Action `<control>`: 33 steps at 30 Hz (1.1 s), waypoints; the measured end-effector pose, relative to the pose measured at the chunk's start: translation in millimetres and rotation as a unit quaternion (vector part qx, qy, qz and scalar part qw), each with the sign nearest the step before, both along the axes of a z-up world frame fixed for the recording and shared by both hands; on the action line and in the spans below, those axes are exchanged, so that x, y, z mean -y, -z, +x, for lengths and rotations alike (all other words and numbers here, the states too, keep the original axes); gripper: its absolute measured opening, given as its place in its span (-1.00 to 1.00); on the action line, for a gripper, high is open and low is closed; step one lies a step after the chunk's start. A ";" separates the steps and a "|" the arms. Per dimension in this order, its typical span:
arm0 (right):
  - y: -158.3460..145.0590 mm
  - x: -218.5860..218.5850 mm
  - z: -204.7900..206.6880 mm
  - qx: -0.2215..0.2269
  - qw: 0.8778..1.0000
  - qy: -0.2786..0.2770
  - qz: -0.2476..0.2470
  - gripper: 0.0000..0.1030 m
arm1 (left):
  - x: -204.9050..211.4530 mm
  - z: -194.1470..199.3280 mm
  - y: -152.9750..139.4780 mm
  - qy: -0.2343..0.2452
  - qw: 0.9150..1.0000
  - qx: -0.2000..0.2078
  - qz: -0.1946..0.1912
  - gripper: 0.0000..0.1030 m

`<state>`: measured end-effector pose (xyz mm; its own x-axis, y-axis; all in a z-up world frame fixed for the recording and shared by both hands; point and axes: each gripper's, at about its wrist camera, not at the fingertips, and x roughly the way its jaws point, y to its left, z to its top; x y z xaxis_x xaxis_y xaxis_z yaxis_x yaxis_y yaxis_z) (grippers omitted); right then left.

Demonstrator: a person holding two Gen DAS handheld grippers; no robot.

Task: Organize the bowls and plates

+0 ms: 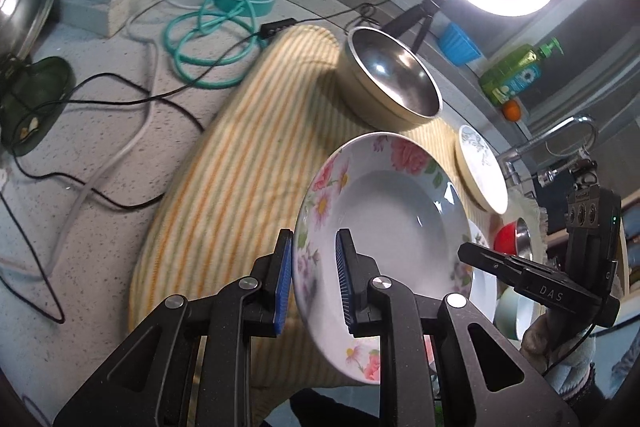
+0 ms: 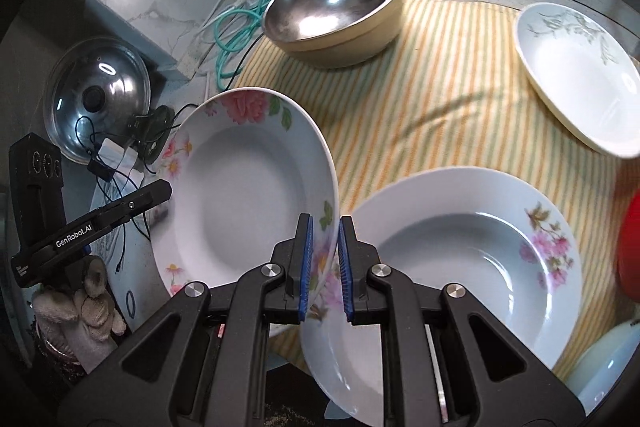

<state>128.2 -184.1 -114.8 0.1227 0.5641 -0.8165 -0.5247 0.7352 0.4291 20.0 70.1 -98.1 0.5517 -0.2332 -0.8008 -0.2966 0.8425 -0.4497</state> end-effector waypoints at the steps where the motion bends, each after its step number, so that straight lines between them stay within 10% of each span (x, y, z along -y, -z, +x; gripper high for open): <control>1: -0.2 6.5 -0.3 0.000 1.000 0.007 0.000 -0.75 | 4.5 2.8 -0.6 0.007 1.000 0.001 0.000 -0.63; 33: 31.6 149.4 -25.4 -0.035 0.984 0.170 -0.047 -0.75 | 133.6 60.5 20.6 0.200 0.979 -0.022 0.009 -0.63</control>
